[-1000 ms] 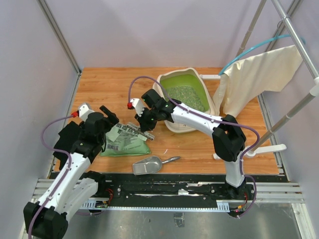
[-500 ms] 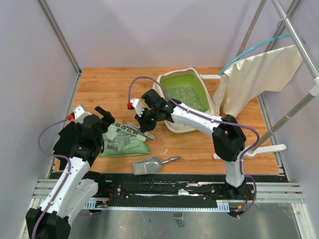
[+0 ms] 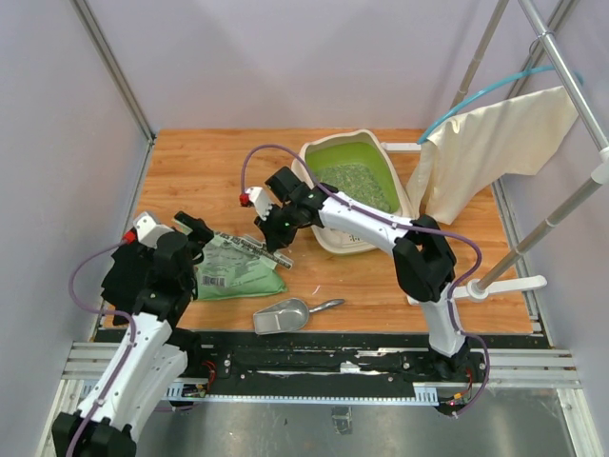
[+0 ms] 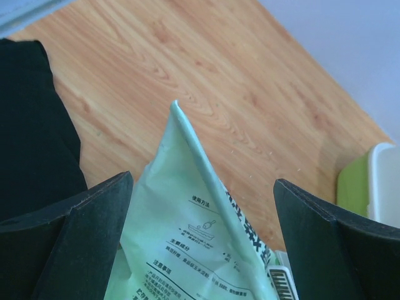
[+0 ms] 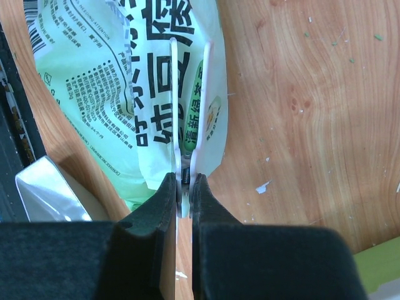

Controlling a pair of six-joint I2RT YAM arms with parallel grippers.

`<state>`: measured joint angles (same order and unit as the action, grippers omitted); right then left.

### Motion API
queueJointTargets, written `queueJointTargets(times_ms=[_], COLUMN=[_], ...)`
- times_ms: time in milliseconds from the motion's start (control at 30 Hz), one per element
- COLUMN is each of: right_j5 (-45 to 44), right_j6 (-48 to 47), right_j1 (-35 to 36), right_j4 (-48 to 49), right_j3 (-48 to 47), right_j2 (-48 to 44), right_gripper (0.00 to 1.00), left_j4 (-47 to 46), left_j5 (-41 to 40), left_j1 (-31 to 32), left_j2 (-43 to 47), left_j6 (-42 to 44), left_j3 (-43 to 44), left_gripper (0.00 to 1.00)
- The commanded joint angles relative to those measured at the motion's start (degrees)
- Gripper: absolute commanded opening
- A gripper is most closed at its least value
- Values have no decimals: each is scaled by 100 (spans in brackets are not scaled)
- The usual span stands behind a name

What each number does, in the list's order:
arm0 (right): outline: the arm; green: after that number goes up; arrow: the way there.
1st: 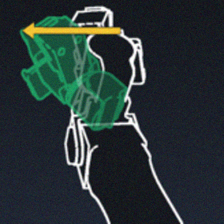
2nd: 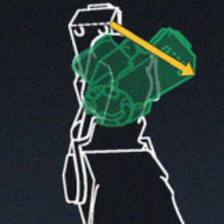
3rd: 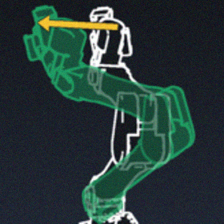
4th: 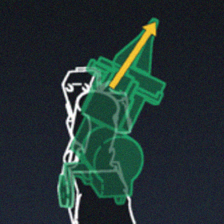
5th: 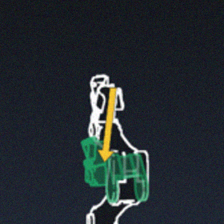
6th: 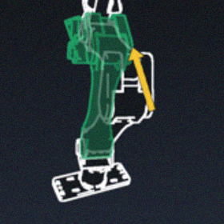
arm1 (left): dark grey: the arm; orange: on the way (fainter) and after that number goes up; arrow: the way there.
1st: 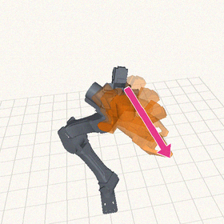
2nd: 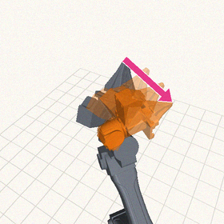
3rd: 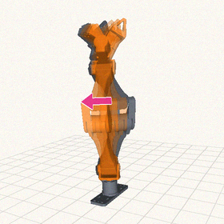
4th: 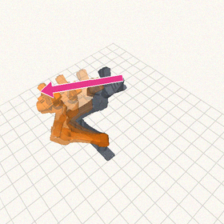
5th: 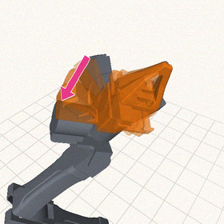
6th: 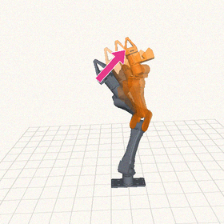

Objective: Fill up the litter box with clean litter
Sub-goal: Clamp the cat litter bag at the center of the board.

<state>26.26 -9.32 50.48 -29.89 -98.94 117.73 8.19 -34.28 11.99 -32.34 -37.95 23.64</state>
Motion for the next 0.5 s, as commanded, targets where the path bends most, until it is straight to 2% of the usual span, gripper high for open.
queueJointTargets(times_ms=[0, 133, 233, 267, 333, 367, 467], right_j5=[265, 423, 540, 549, 566, 562, 548], right_j6=[25, 103, 150, 193, 234, 244, 291], right_j1=[-46, -131, -156, -166, -181, -186, -214], right_j4=[-508, -521, -523, -526, -596, -619, -632], right_j3=[-324, -427, -463, -501, -600, -642, -728], right_j2=[432, 551, 605, 633, 707, 726, 753], right_gripper=[1, 1, 2, 6, 26, 32, 42], left_j4=[-633, -881, -1113, -1174, -1296, -1317, -1409], left_j5=[106, 877, 1257, 1274, 1393, 1405, 1266], left_j1=[-137, -932, -1186, -1197, -1199, -1199, -1199], left_j2=[-782, -1438, -1672, -1708, -1705, -1675, -1491], left_j6=[-177, -398, -395, -372, -299, -285, -241], left_j3=[26, 43, 40, 32, -6, -25, -154], left_gripper=[100, 100, 100, 99, 95, 91, 80])
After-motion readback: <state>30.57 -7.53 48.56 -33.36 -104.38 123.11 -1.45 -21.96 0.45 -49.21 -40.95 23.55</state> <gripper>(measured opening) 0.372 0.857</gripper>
